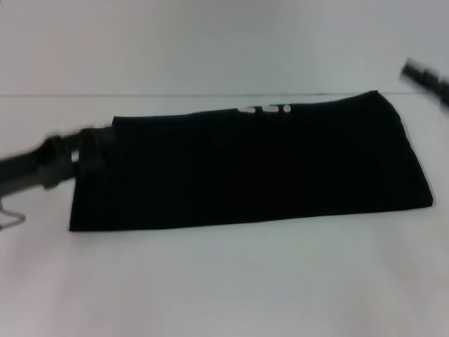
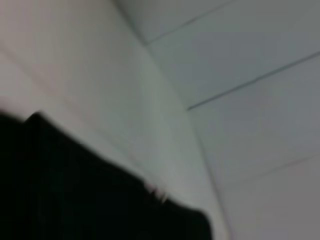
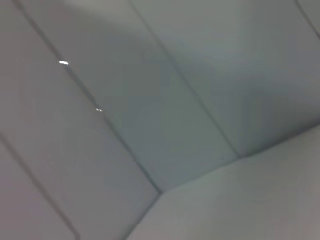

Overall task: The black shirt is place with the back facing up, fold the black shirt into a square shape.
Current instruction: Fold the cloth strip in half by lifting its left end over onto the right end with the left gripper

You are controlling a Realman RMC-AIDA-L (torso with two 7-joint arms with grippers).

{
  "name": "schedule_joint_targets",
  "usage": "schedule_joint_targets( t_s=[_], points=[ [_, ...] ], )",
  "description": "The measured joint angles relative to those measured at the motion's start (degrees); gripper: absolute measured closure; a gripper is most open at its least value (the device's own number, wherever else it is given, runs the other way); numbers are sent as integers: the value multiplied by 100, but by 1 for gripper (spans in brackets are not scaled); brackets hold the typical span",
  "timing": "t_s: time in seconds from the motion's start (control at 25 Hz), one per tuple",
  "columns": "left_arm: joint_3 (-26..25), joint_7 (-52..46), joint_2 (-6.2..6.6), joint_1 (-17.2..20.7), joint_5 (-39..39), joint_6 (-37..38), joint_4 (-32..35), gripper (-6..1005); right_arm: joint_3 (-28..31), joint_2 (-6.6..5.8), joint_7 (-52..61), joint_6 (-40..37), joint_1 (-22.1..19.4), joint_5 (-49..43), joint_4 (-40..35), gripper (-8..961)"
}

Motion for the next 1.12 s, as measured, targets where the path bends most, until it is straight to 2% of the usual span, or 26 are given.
schedule_joint_targets(
  t_s=[0.12,0.28,0.44,0.76,1.12],
  points=[
    [-15,482,-85,187,226,-45,-46,246,123,-7,-1247,-675,-258,62,713,218],
    [-8,366,-199,366,325,-317,-90,249,128,-19,-2068,-896,-437,-49,1258,219],
    [-60,-114,-255,529,337,-403,-55,248,108,14,-2190,-905,-508,-63,1401,219],
    [-362,-1818,-237,693,1128,-484,60,284,103,-1,-2222,-893,-447,-49,1383,220],
    [-400,-1956,-272,669,1088,-802,-95,327,119,10,-2237,-911,-436,-38,1360,221]
  ],
)
